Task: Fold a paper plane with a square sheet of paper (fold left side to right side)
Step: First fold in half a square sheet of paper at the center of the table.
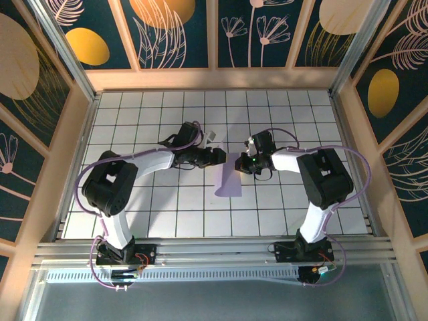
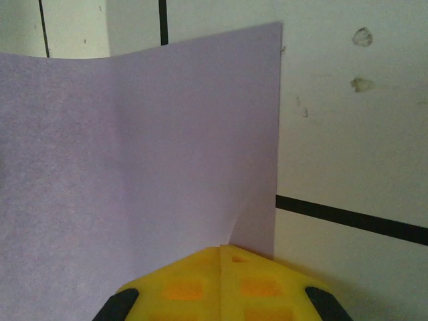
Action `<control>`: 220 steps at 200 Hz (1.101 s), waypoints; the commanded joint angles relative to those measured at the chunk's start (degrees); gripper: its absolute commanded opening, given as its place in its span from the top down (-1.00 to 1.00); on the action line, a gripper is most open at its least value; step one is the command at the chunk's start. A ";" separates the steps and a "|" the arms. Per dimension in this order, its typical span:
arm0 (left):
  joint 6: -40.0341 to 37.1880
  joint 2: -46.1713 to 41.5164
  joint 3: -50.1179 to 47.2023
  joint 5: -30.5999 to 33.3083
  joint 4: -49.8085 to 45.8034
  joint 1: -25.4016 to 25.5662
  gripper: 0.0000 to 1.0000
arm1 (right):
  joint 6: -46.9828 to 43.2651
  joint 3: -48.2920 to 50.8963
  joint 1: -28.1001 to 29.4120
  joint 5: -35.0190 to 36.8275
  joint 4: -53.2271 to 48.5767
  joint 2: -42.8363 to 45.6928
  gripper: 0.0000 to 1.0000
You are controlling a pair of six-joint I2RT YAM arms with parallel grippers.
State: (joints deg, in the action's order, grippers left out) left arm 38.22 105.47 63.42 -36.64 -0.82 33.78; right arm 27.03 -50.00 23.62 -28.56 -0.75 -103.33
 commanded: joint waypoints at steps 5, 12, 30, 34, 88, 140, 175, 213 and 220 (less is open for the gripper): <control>1.00 3.41 2.48 -1.94 1.09 0.99 -0.23 | 0.89 2.68 0.65 -0.88 -0.80 0.55 0.87; 1.00 3.87 2.87 -1.94 1.00 1.08 -0.23 | 1.37 3.07 0.64 -1.41 0.07 0.89 0.87; 0.93 4.69 3.20 -1.52 0.91 1.20 -0.21 | 2.47 4.01 0.65 -2.87 2.09 1.60 0.87; 0.92 4.76 3.28 -1.35 0.84 1.20 -0.20 | 2.65 4.24 0.69 -3.09 2.39 1.76 0.88; 0.07 5.75 3.55 1.39 -0.88 1.22 0.42 | 4.06 5.61 0.01 -4.73 4.85 4.37 0.88; -0.60 5.89 3.55 1.68 -1.86 1.46 0.79 | 4.73 5.96 -1.50 -4.71 5.00 7.34 0.88; -1.23 5.80 3.32 1.61 -2.52 1.70 0.84 | 2.12 6.57 -4.97 -2.26 0.42 11.07 0.75; -1.41 5.84 3.03 1.45 -2.52 1.95 0.85 | 1.64 10.51 -8.77 -8.79 2.47 17.38 0.35; -1.52 5.88 3.03 1.47 -2.52 1.99 0.86 | 2.24 11.21 -8.76 -10.81 3.61 18.18 0.25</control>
State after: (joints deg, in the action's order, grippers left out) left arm 37.67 110.32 65.60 -35.31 -1.78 35.29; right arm 29.36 -41.63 15.62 -33.69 1.54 -88.86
